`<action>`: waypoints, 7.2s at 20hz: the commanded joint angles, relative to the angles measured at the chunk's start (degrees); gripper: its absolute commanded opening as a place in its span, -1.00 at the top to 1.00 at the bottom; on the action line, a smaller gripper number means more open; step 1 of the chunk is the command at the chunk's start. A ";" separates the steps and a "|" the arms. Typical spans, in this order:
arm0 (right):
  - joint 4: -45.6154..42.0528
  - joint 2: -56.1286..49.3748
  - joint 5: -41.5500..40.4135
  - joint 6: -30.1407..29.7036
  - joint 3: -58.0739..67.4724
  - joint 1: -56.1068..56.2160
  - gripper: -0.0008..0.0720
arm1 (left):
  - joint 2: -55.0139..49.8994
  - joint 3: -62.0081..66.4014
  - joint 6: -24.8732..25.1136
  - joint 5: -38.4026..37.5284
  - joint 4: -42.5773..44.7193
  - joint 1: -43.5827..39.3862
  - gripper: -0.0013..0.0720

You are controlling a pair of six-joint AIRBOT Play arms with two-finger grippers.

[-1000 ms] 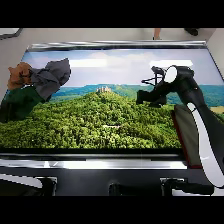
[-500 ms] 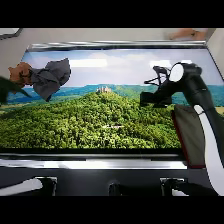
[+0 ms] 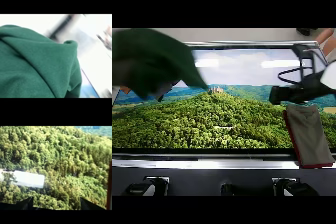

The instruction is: Fold the shirts.

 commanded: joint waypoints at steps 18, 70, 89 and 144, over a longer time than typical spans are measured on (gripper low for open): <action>18.03 -4.28 7.61 -5.66 -20.33 -0.04 -0.87 | -24.85 -8.66 -3.74 -24.50 21.46 -5.60 -0.98; -24.22 28.50 -19.98 14.40 -1.75 6.45 0.89 | 13.88 13.60 -8.63 4.17 27.04 22.36 0.87; -3.28 -18.88 -25.51 16.94 -30.84 6.45 0.88 | -42.34 -2.40 0.00 9.86 20.09 5.07 0.01; -4.59 8.39 4.39 9.18 -11.19 -5.44 0.88 | -2.47 -3.74 1.70 -10.32 12.07 19.45 0.86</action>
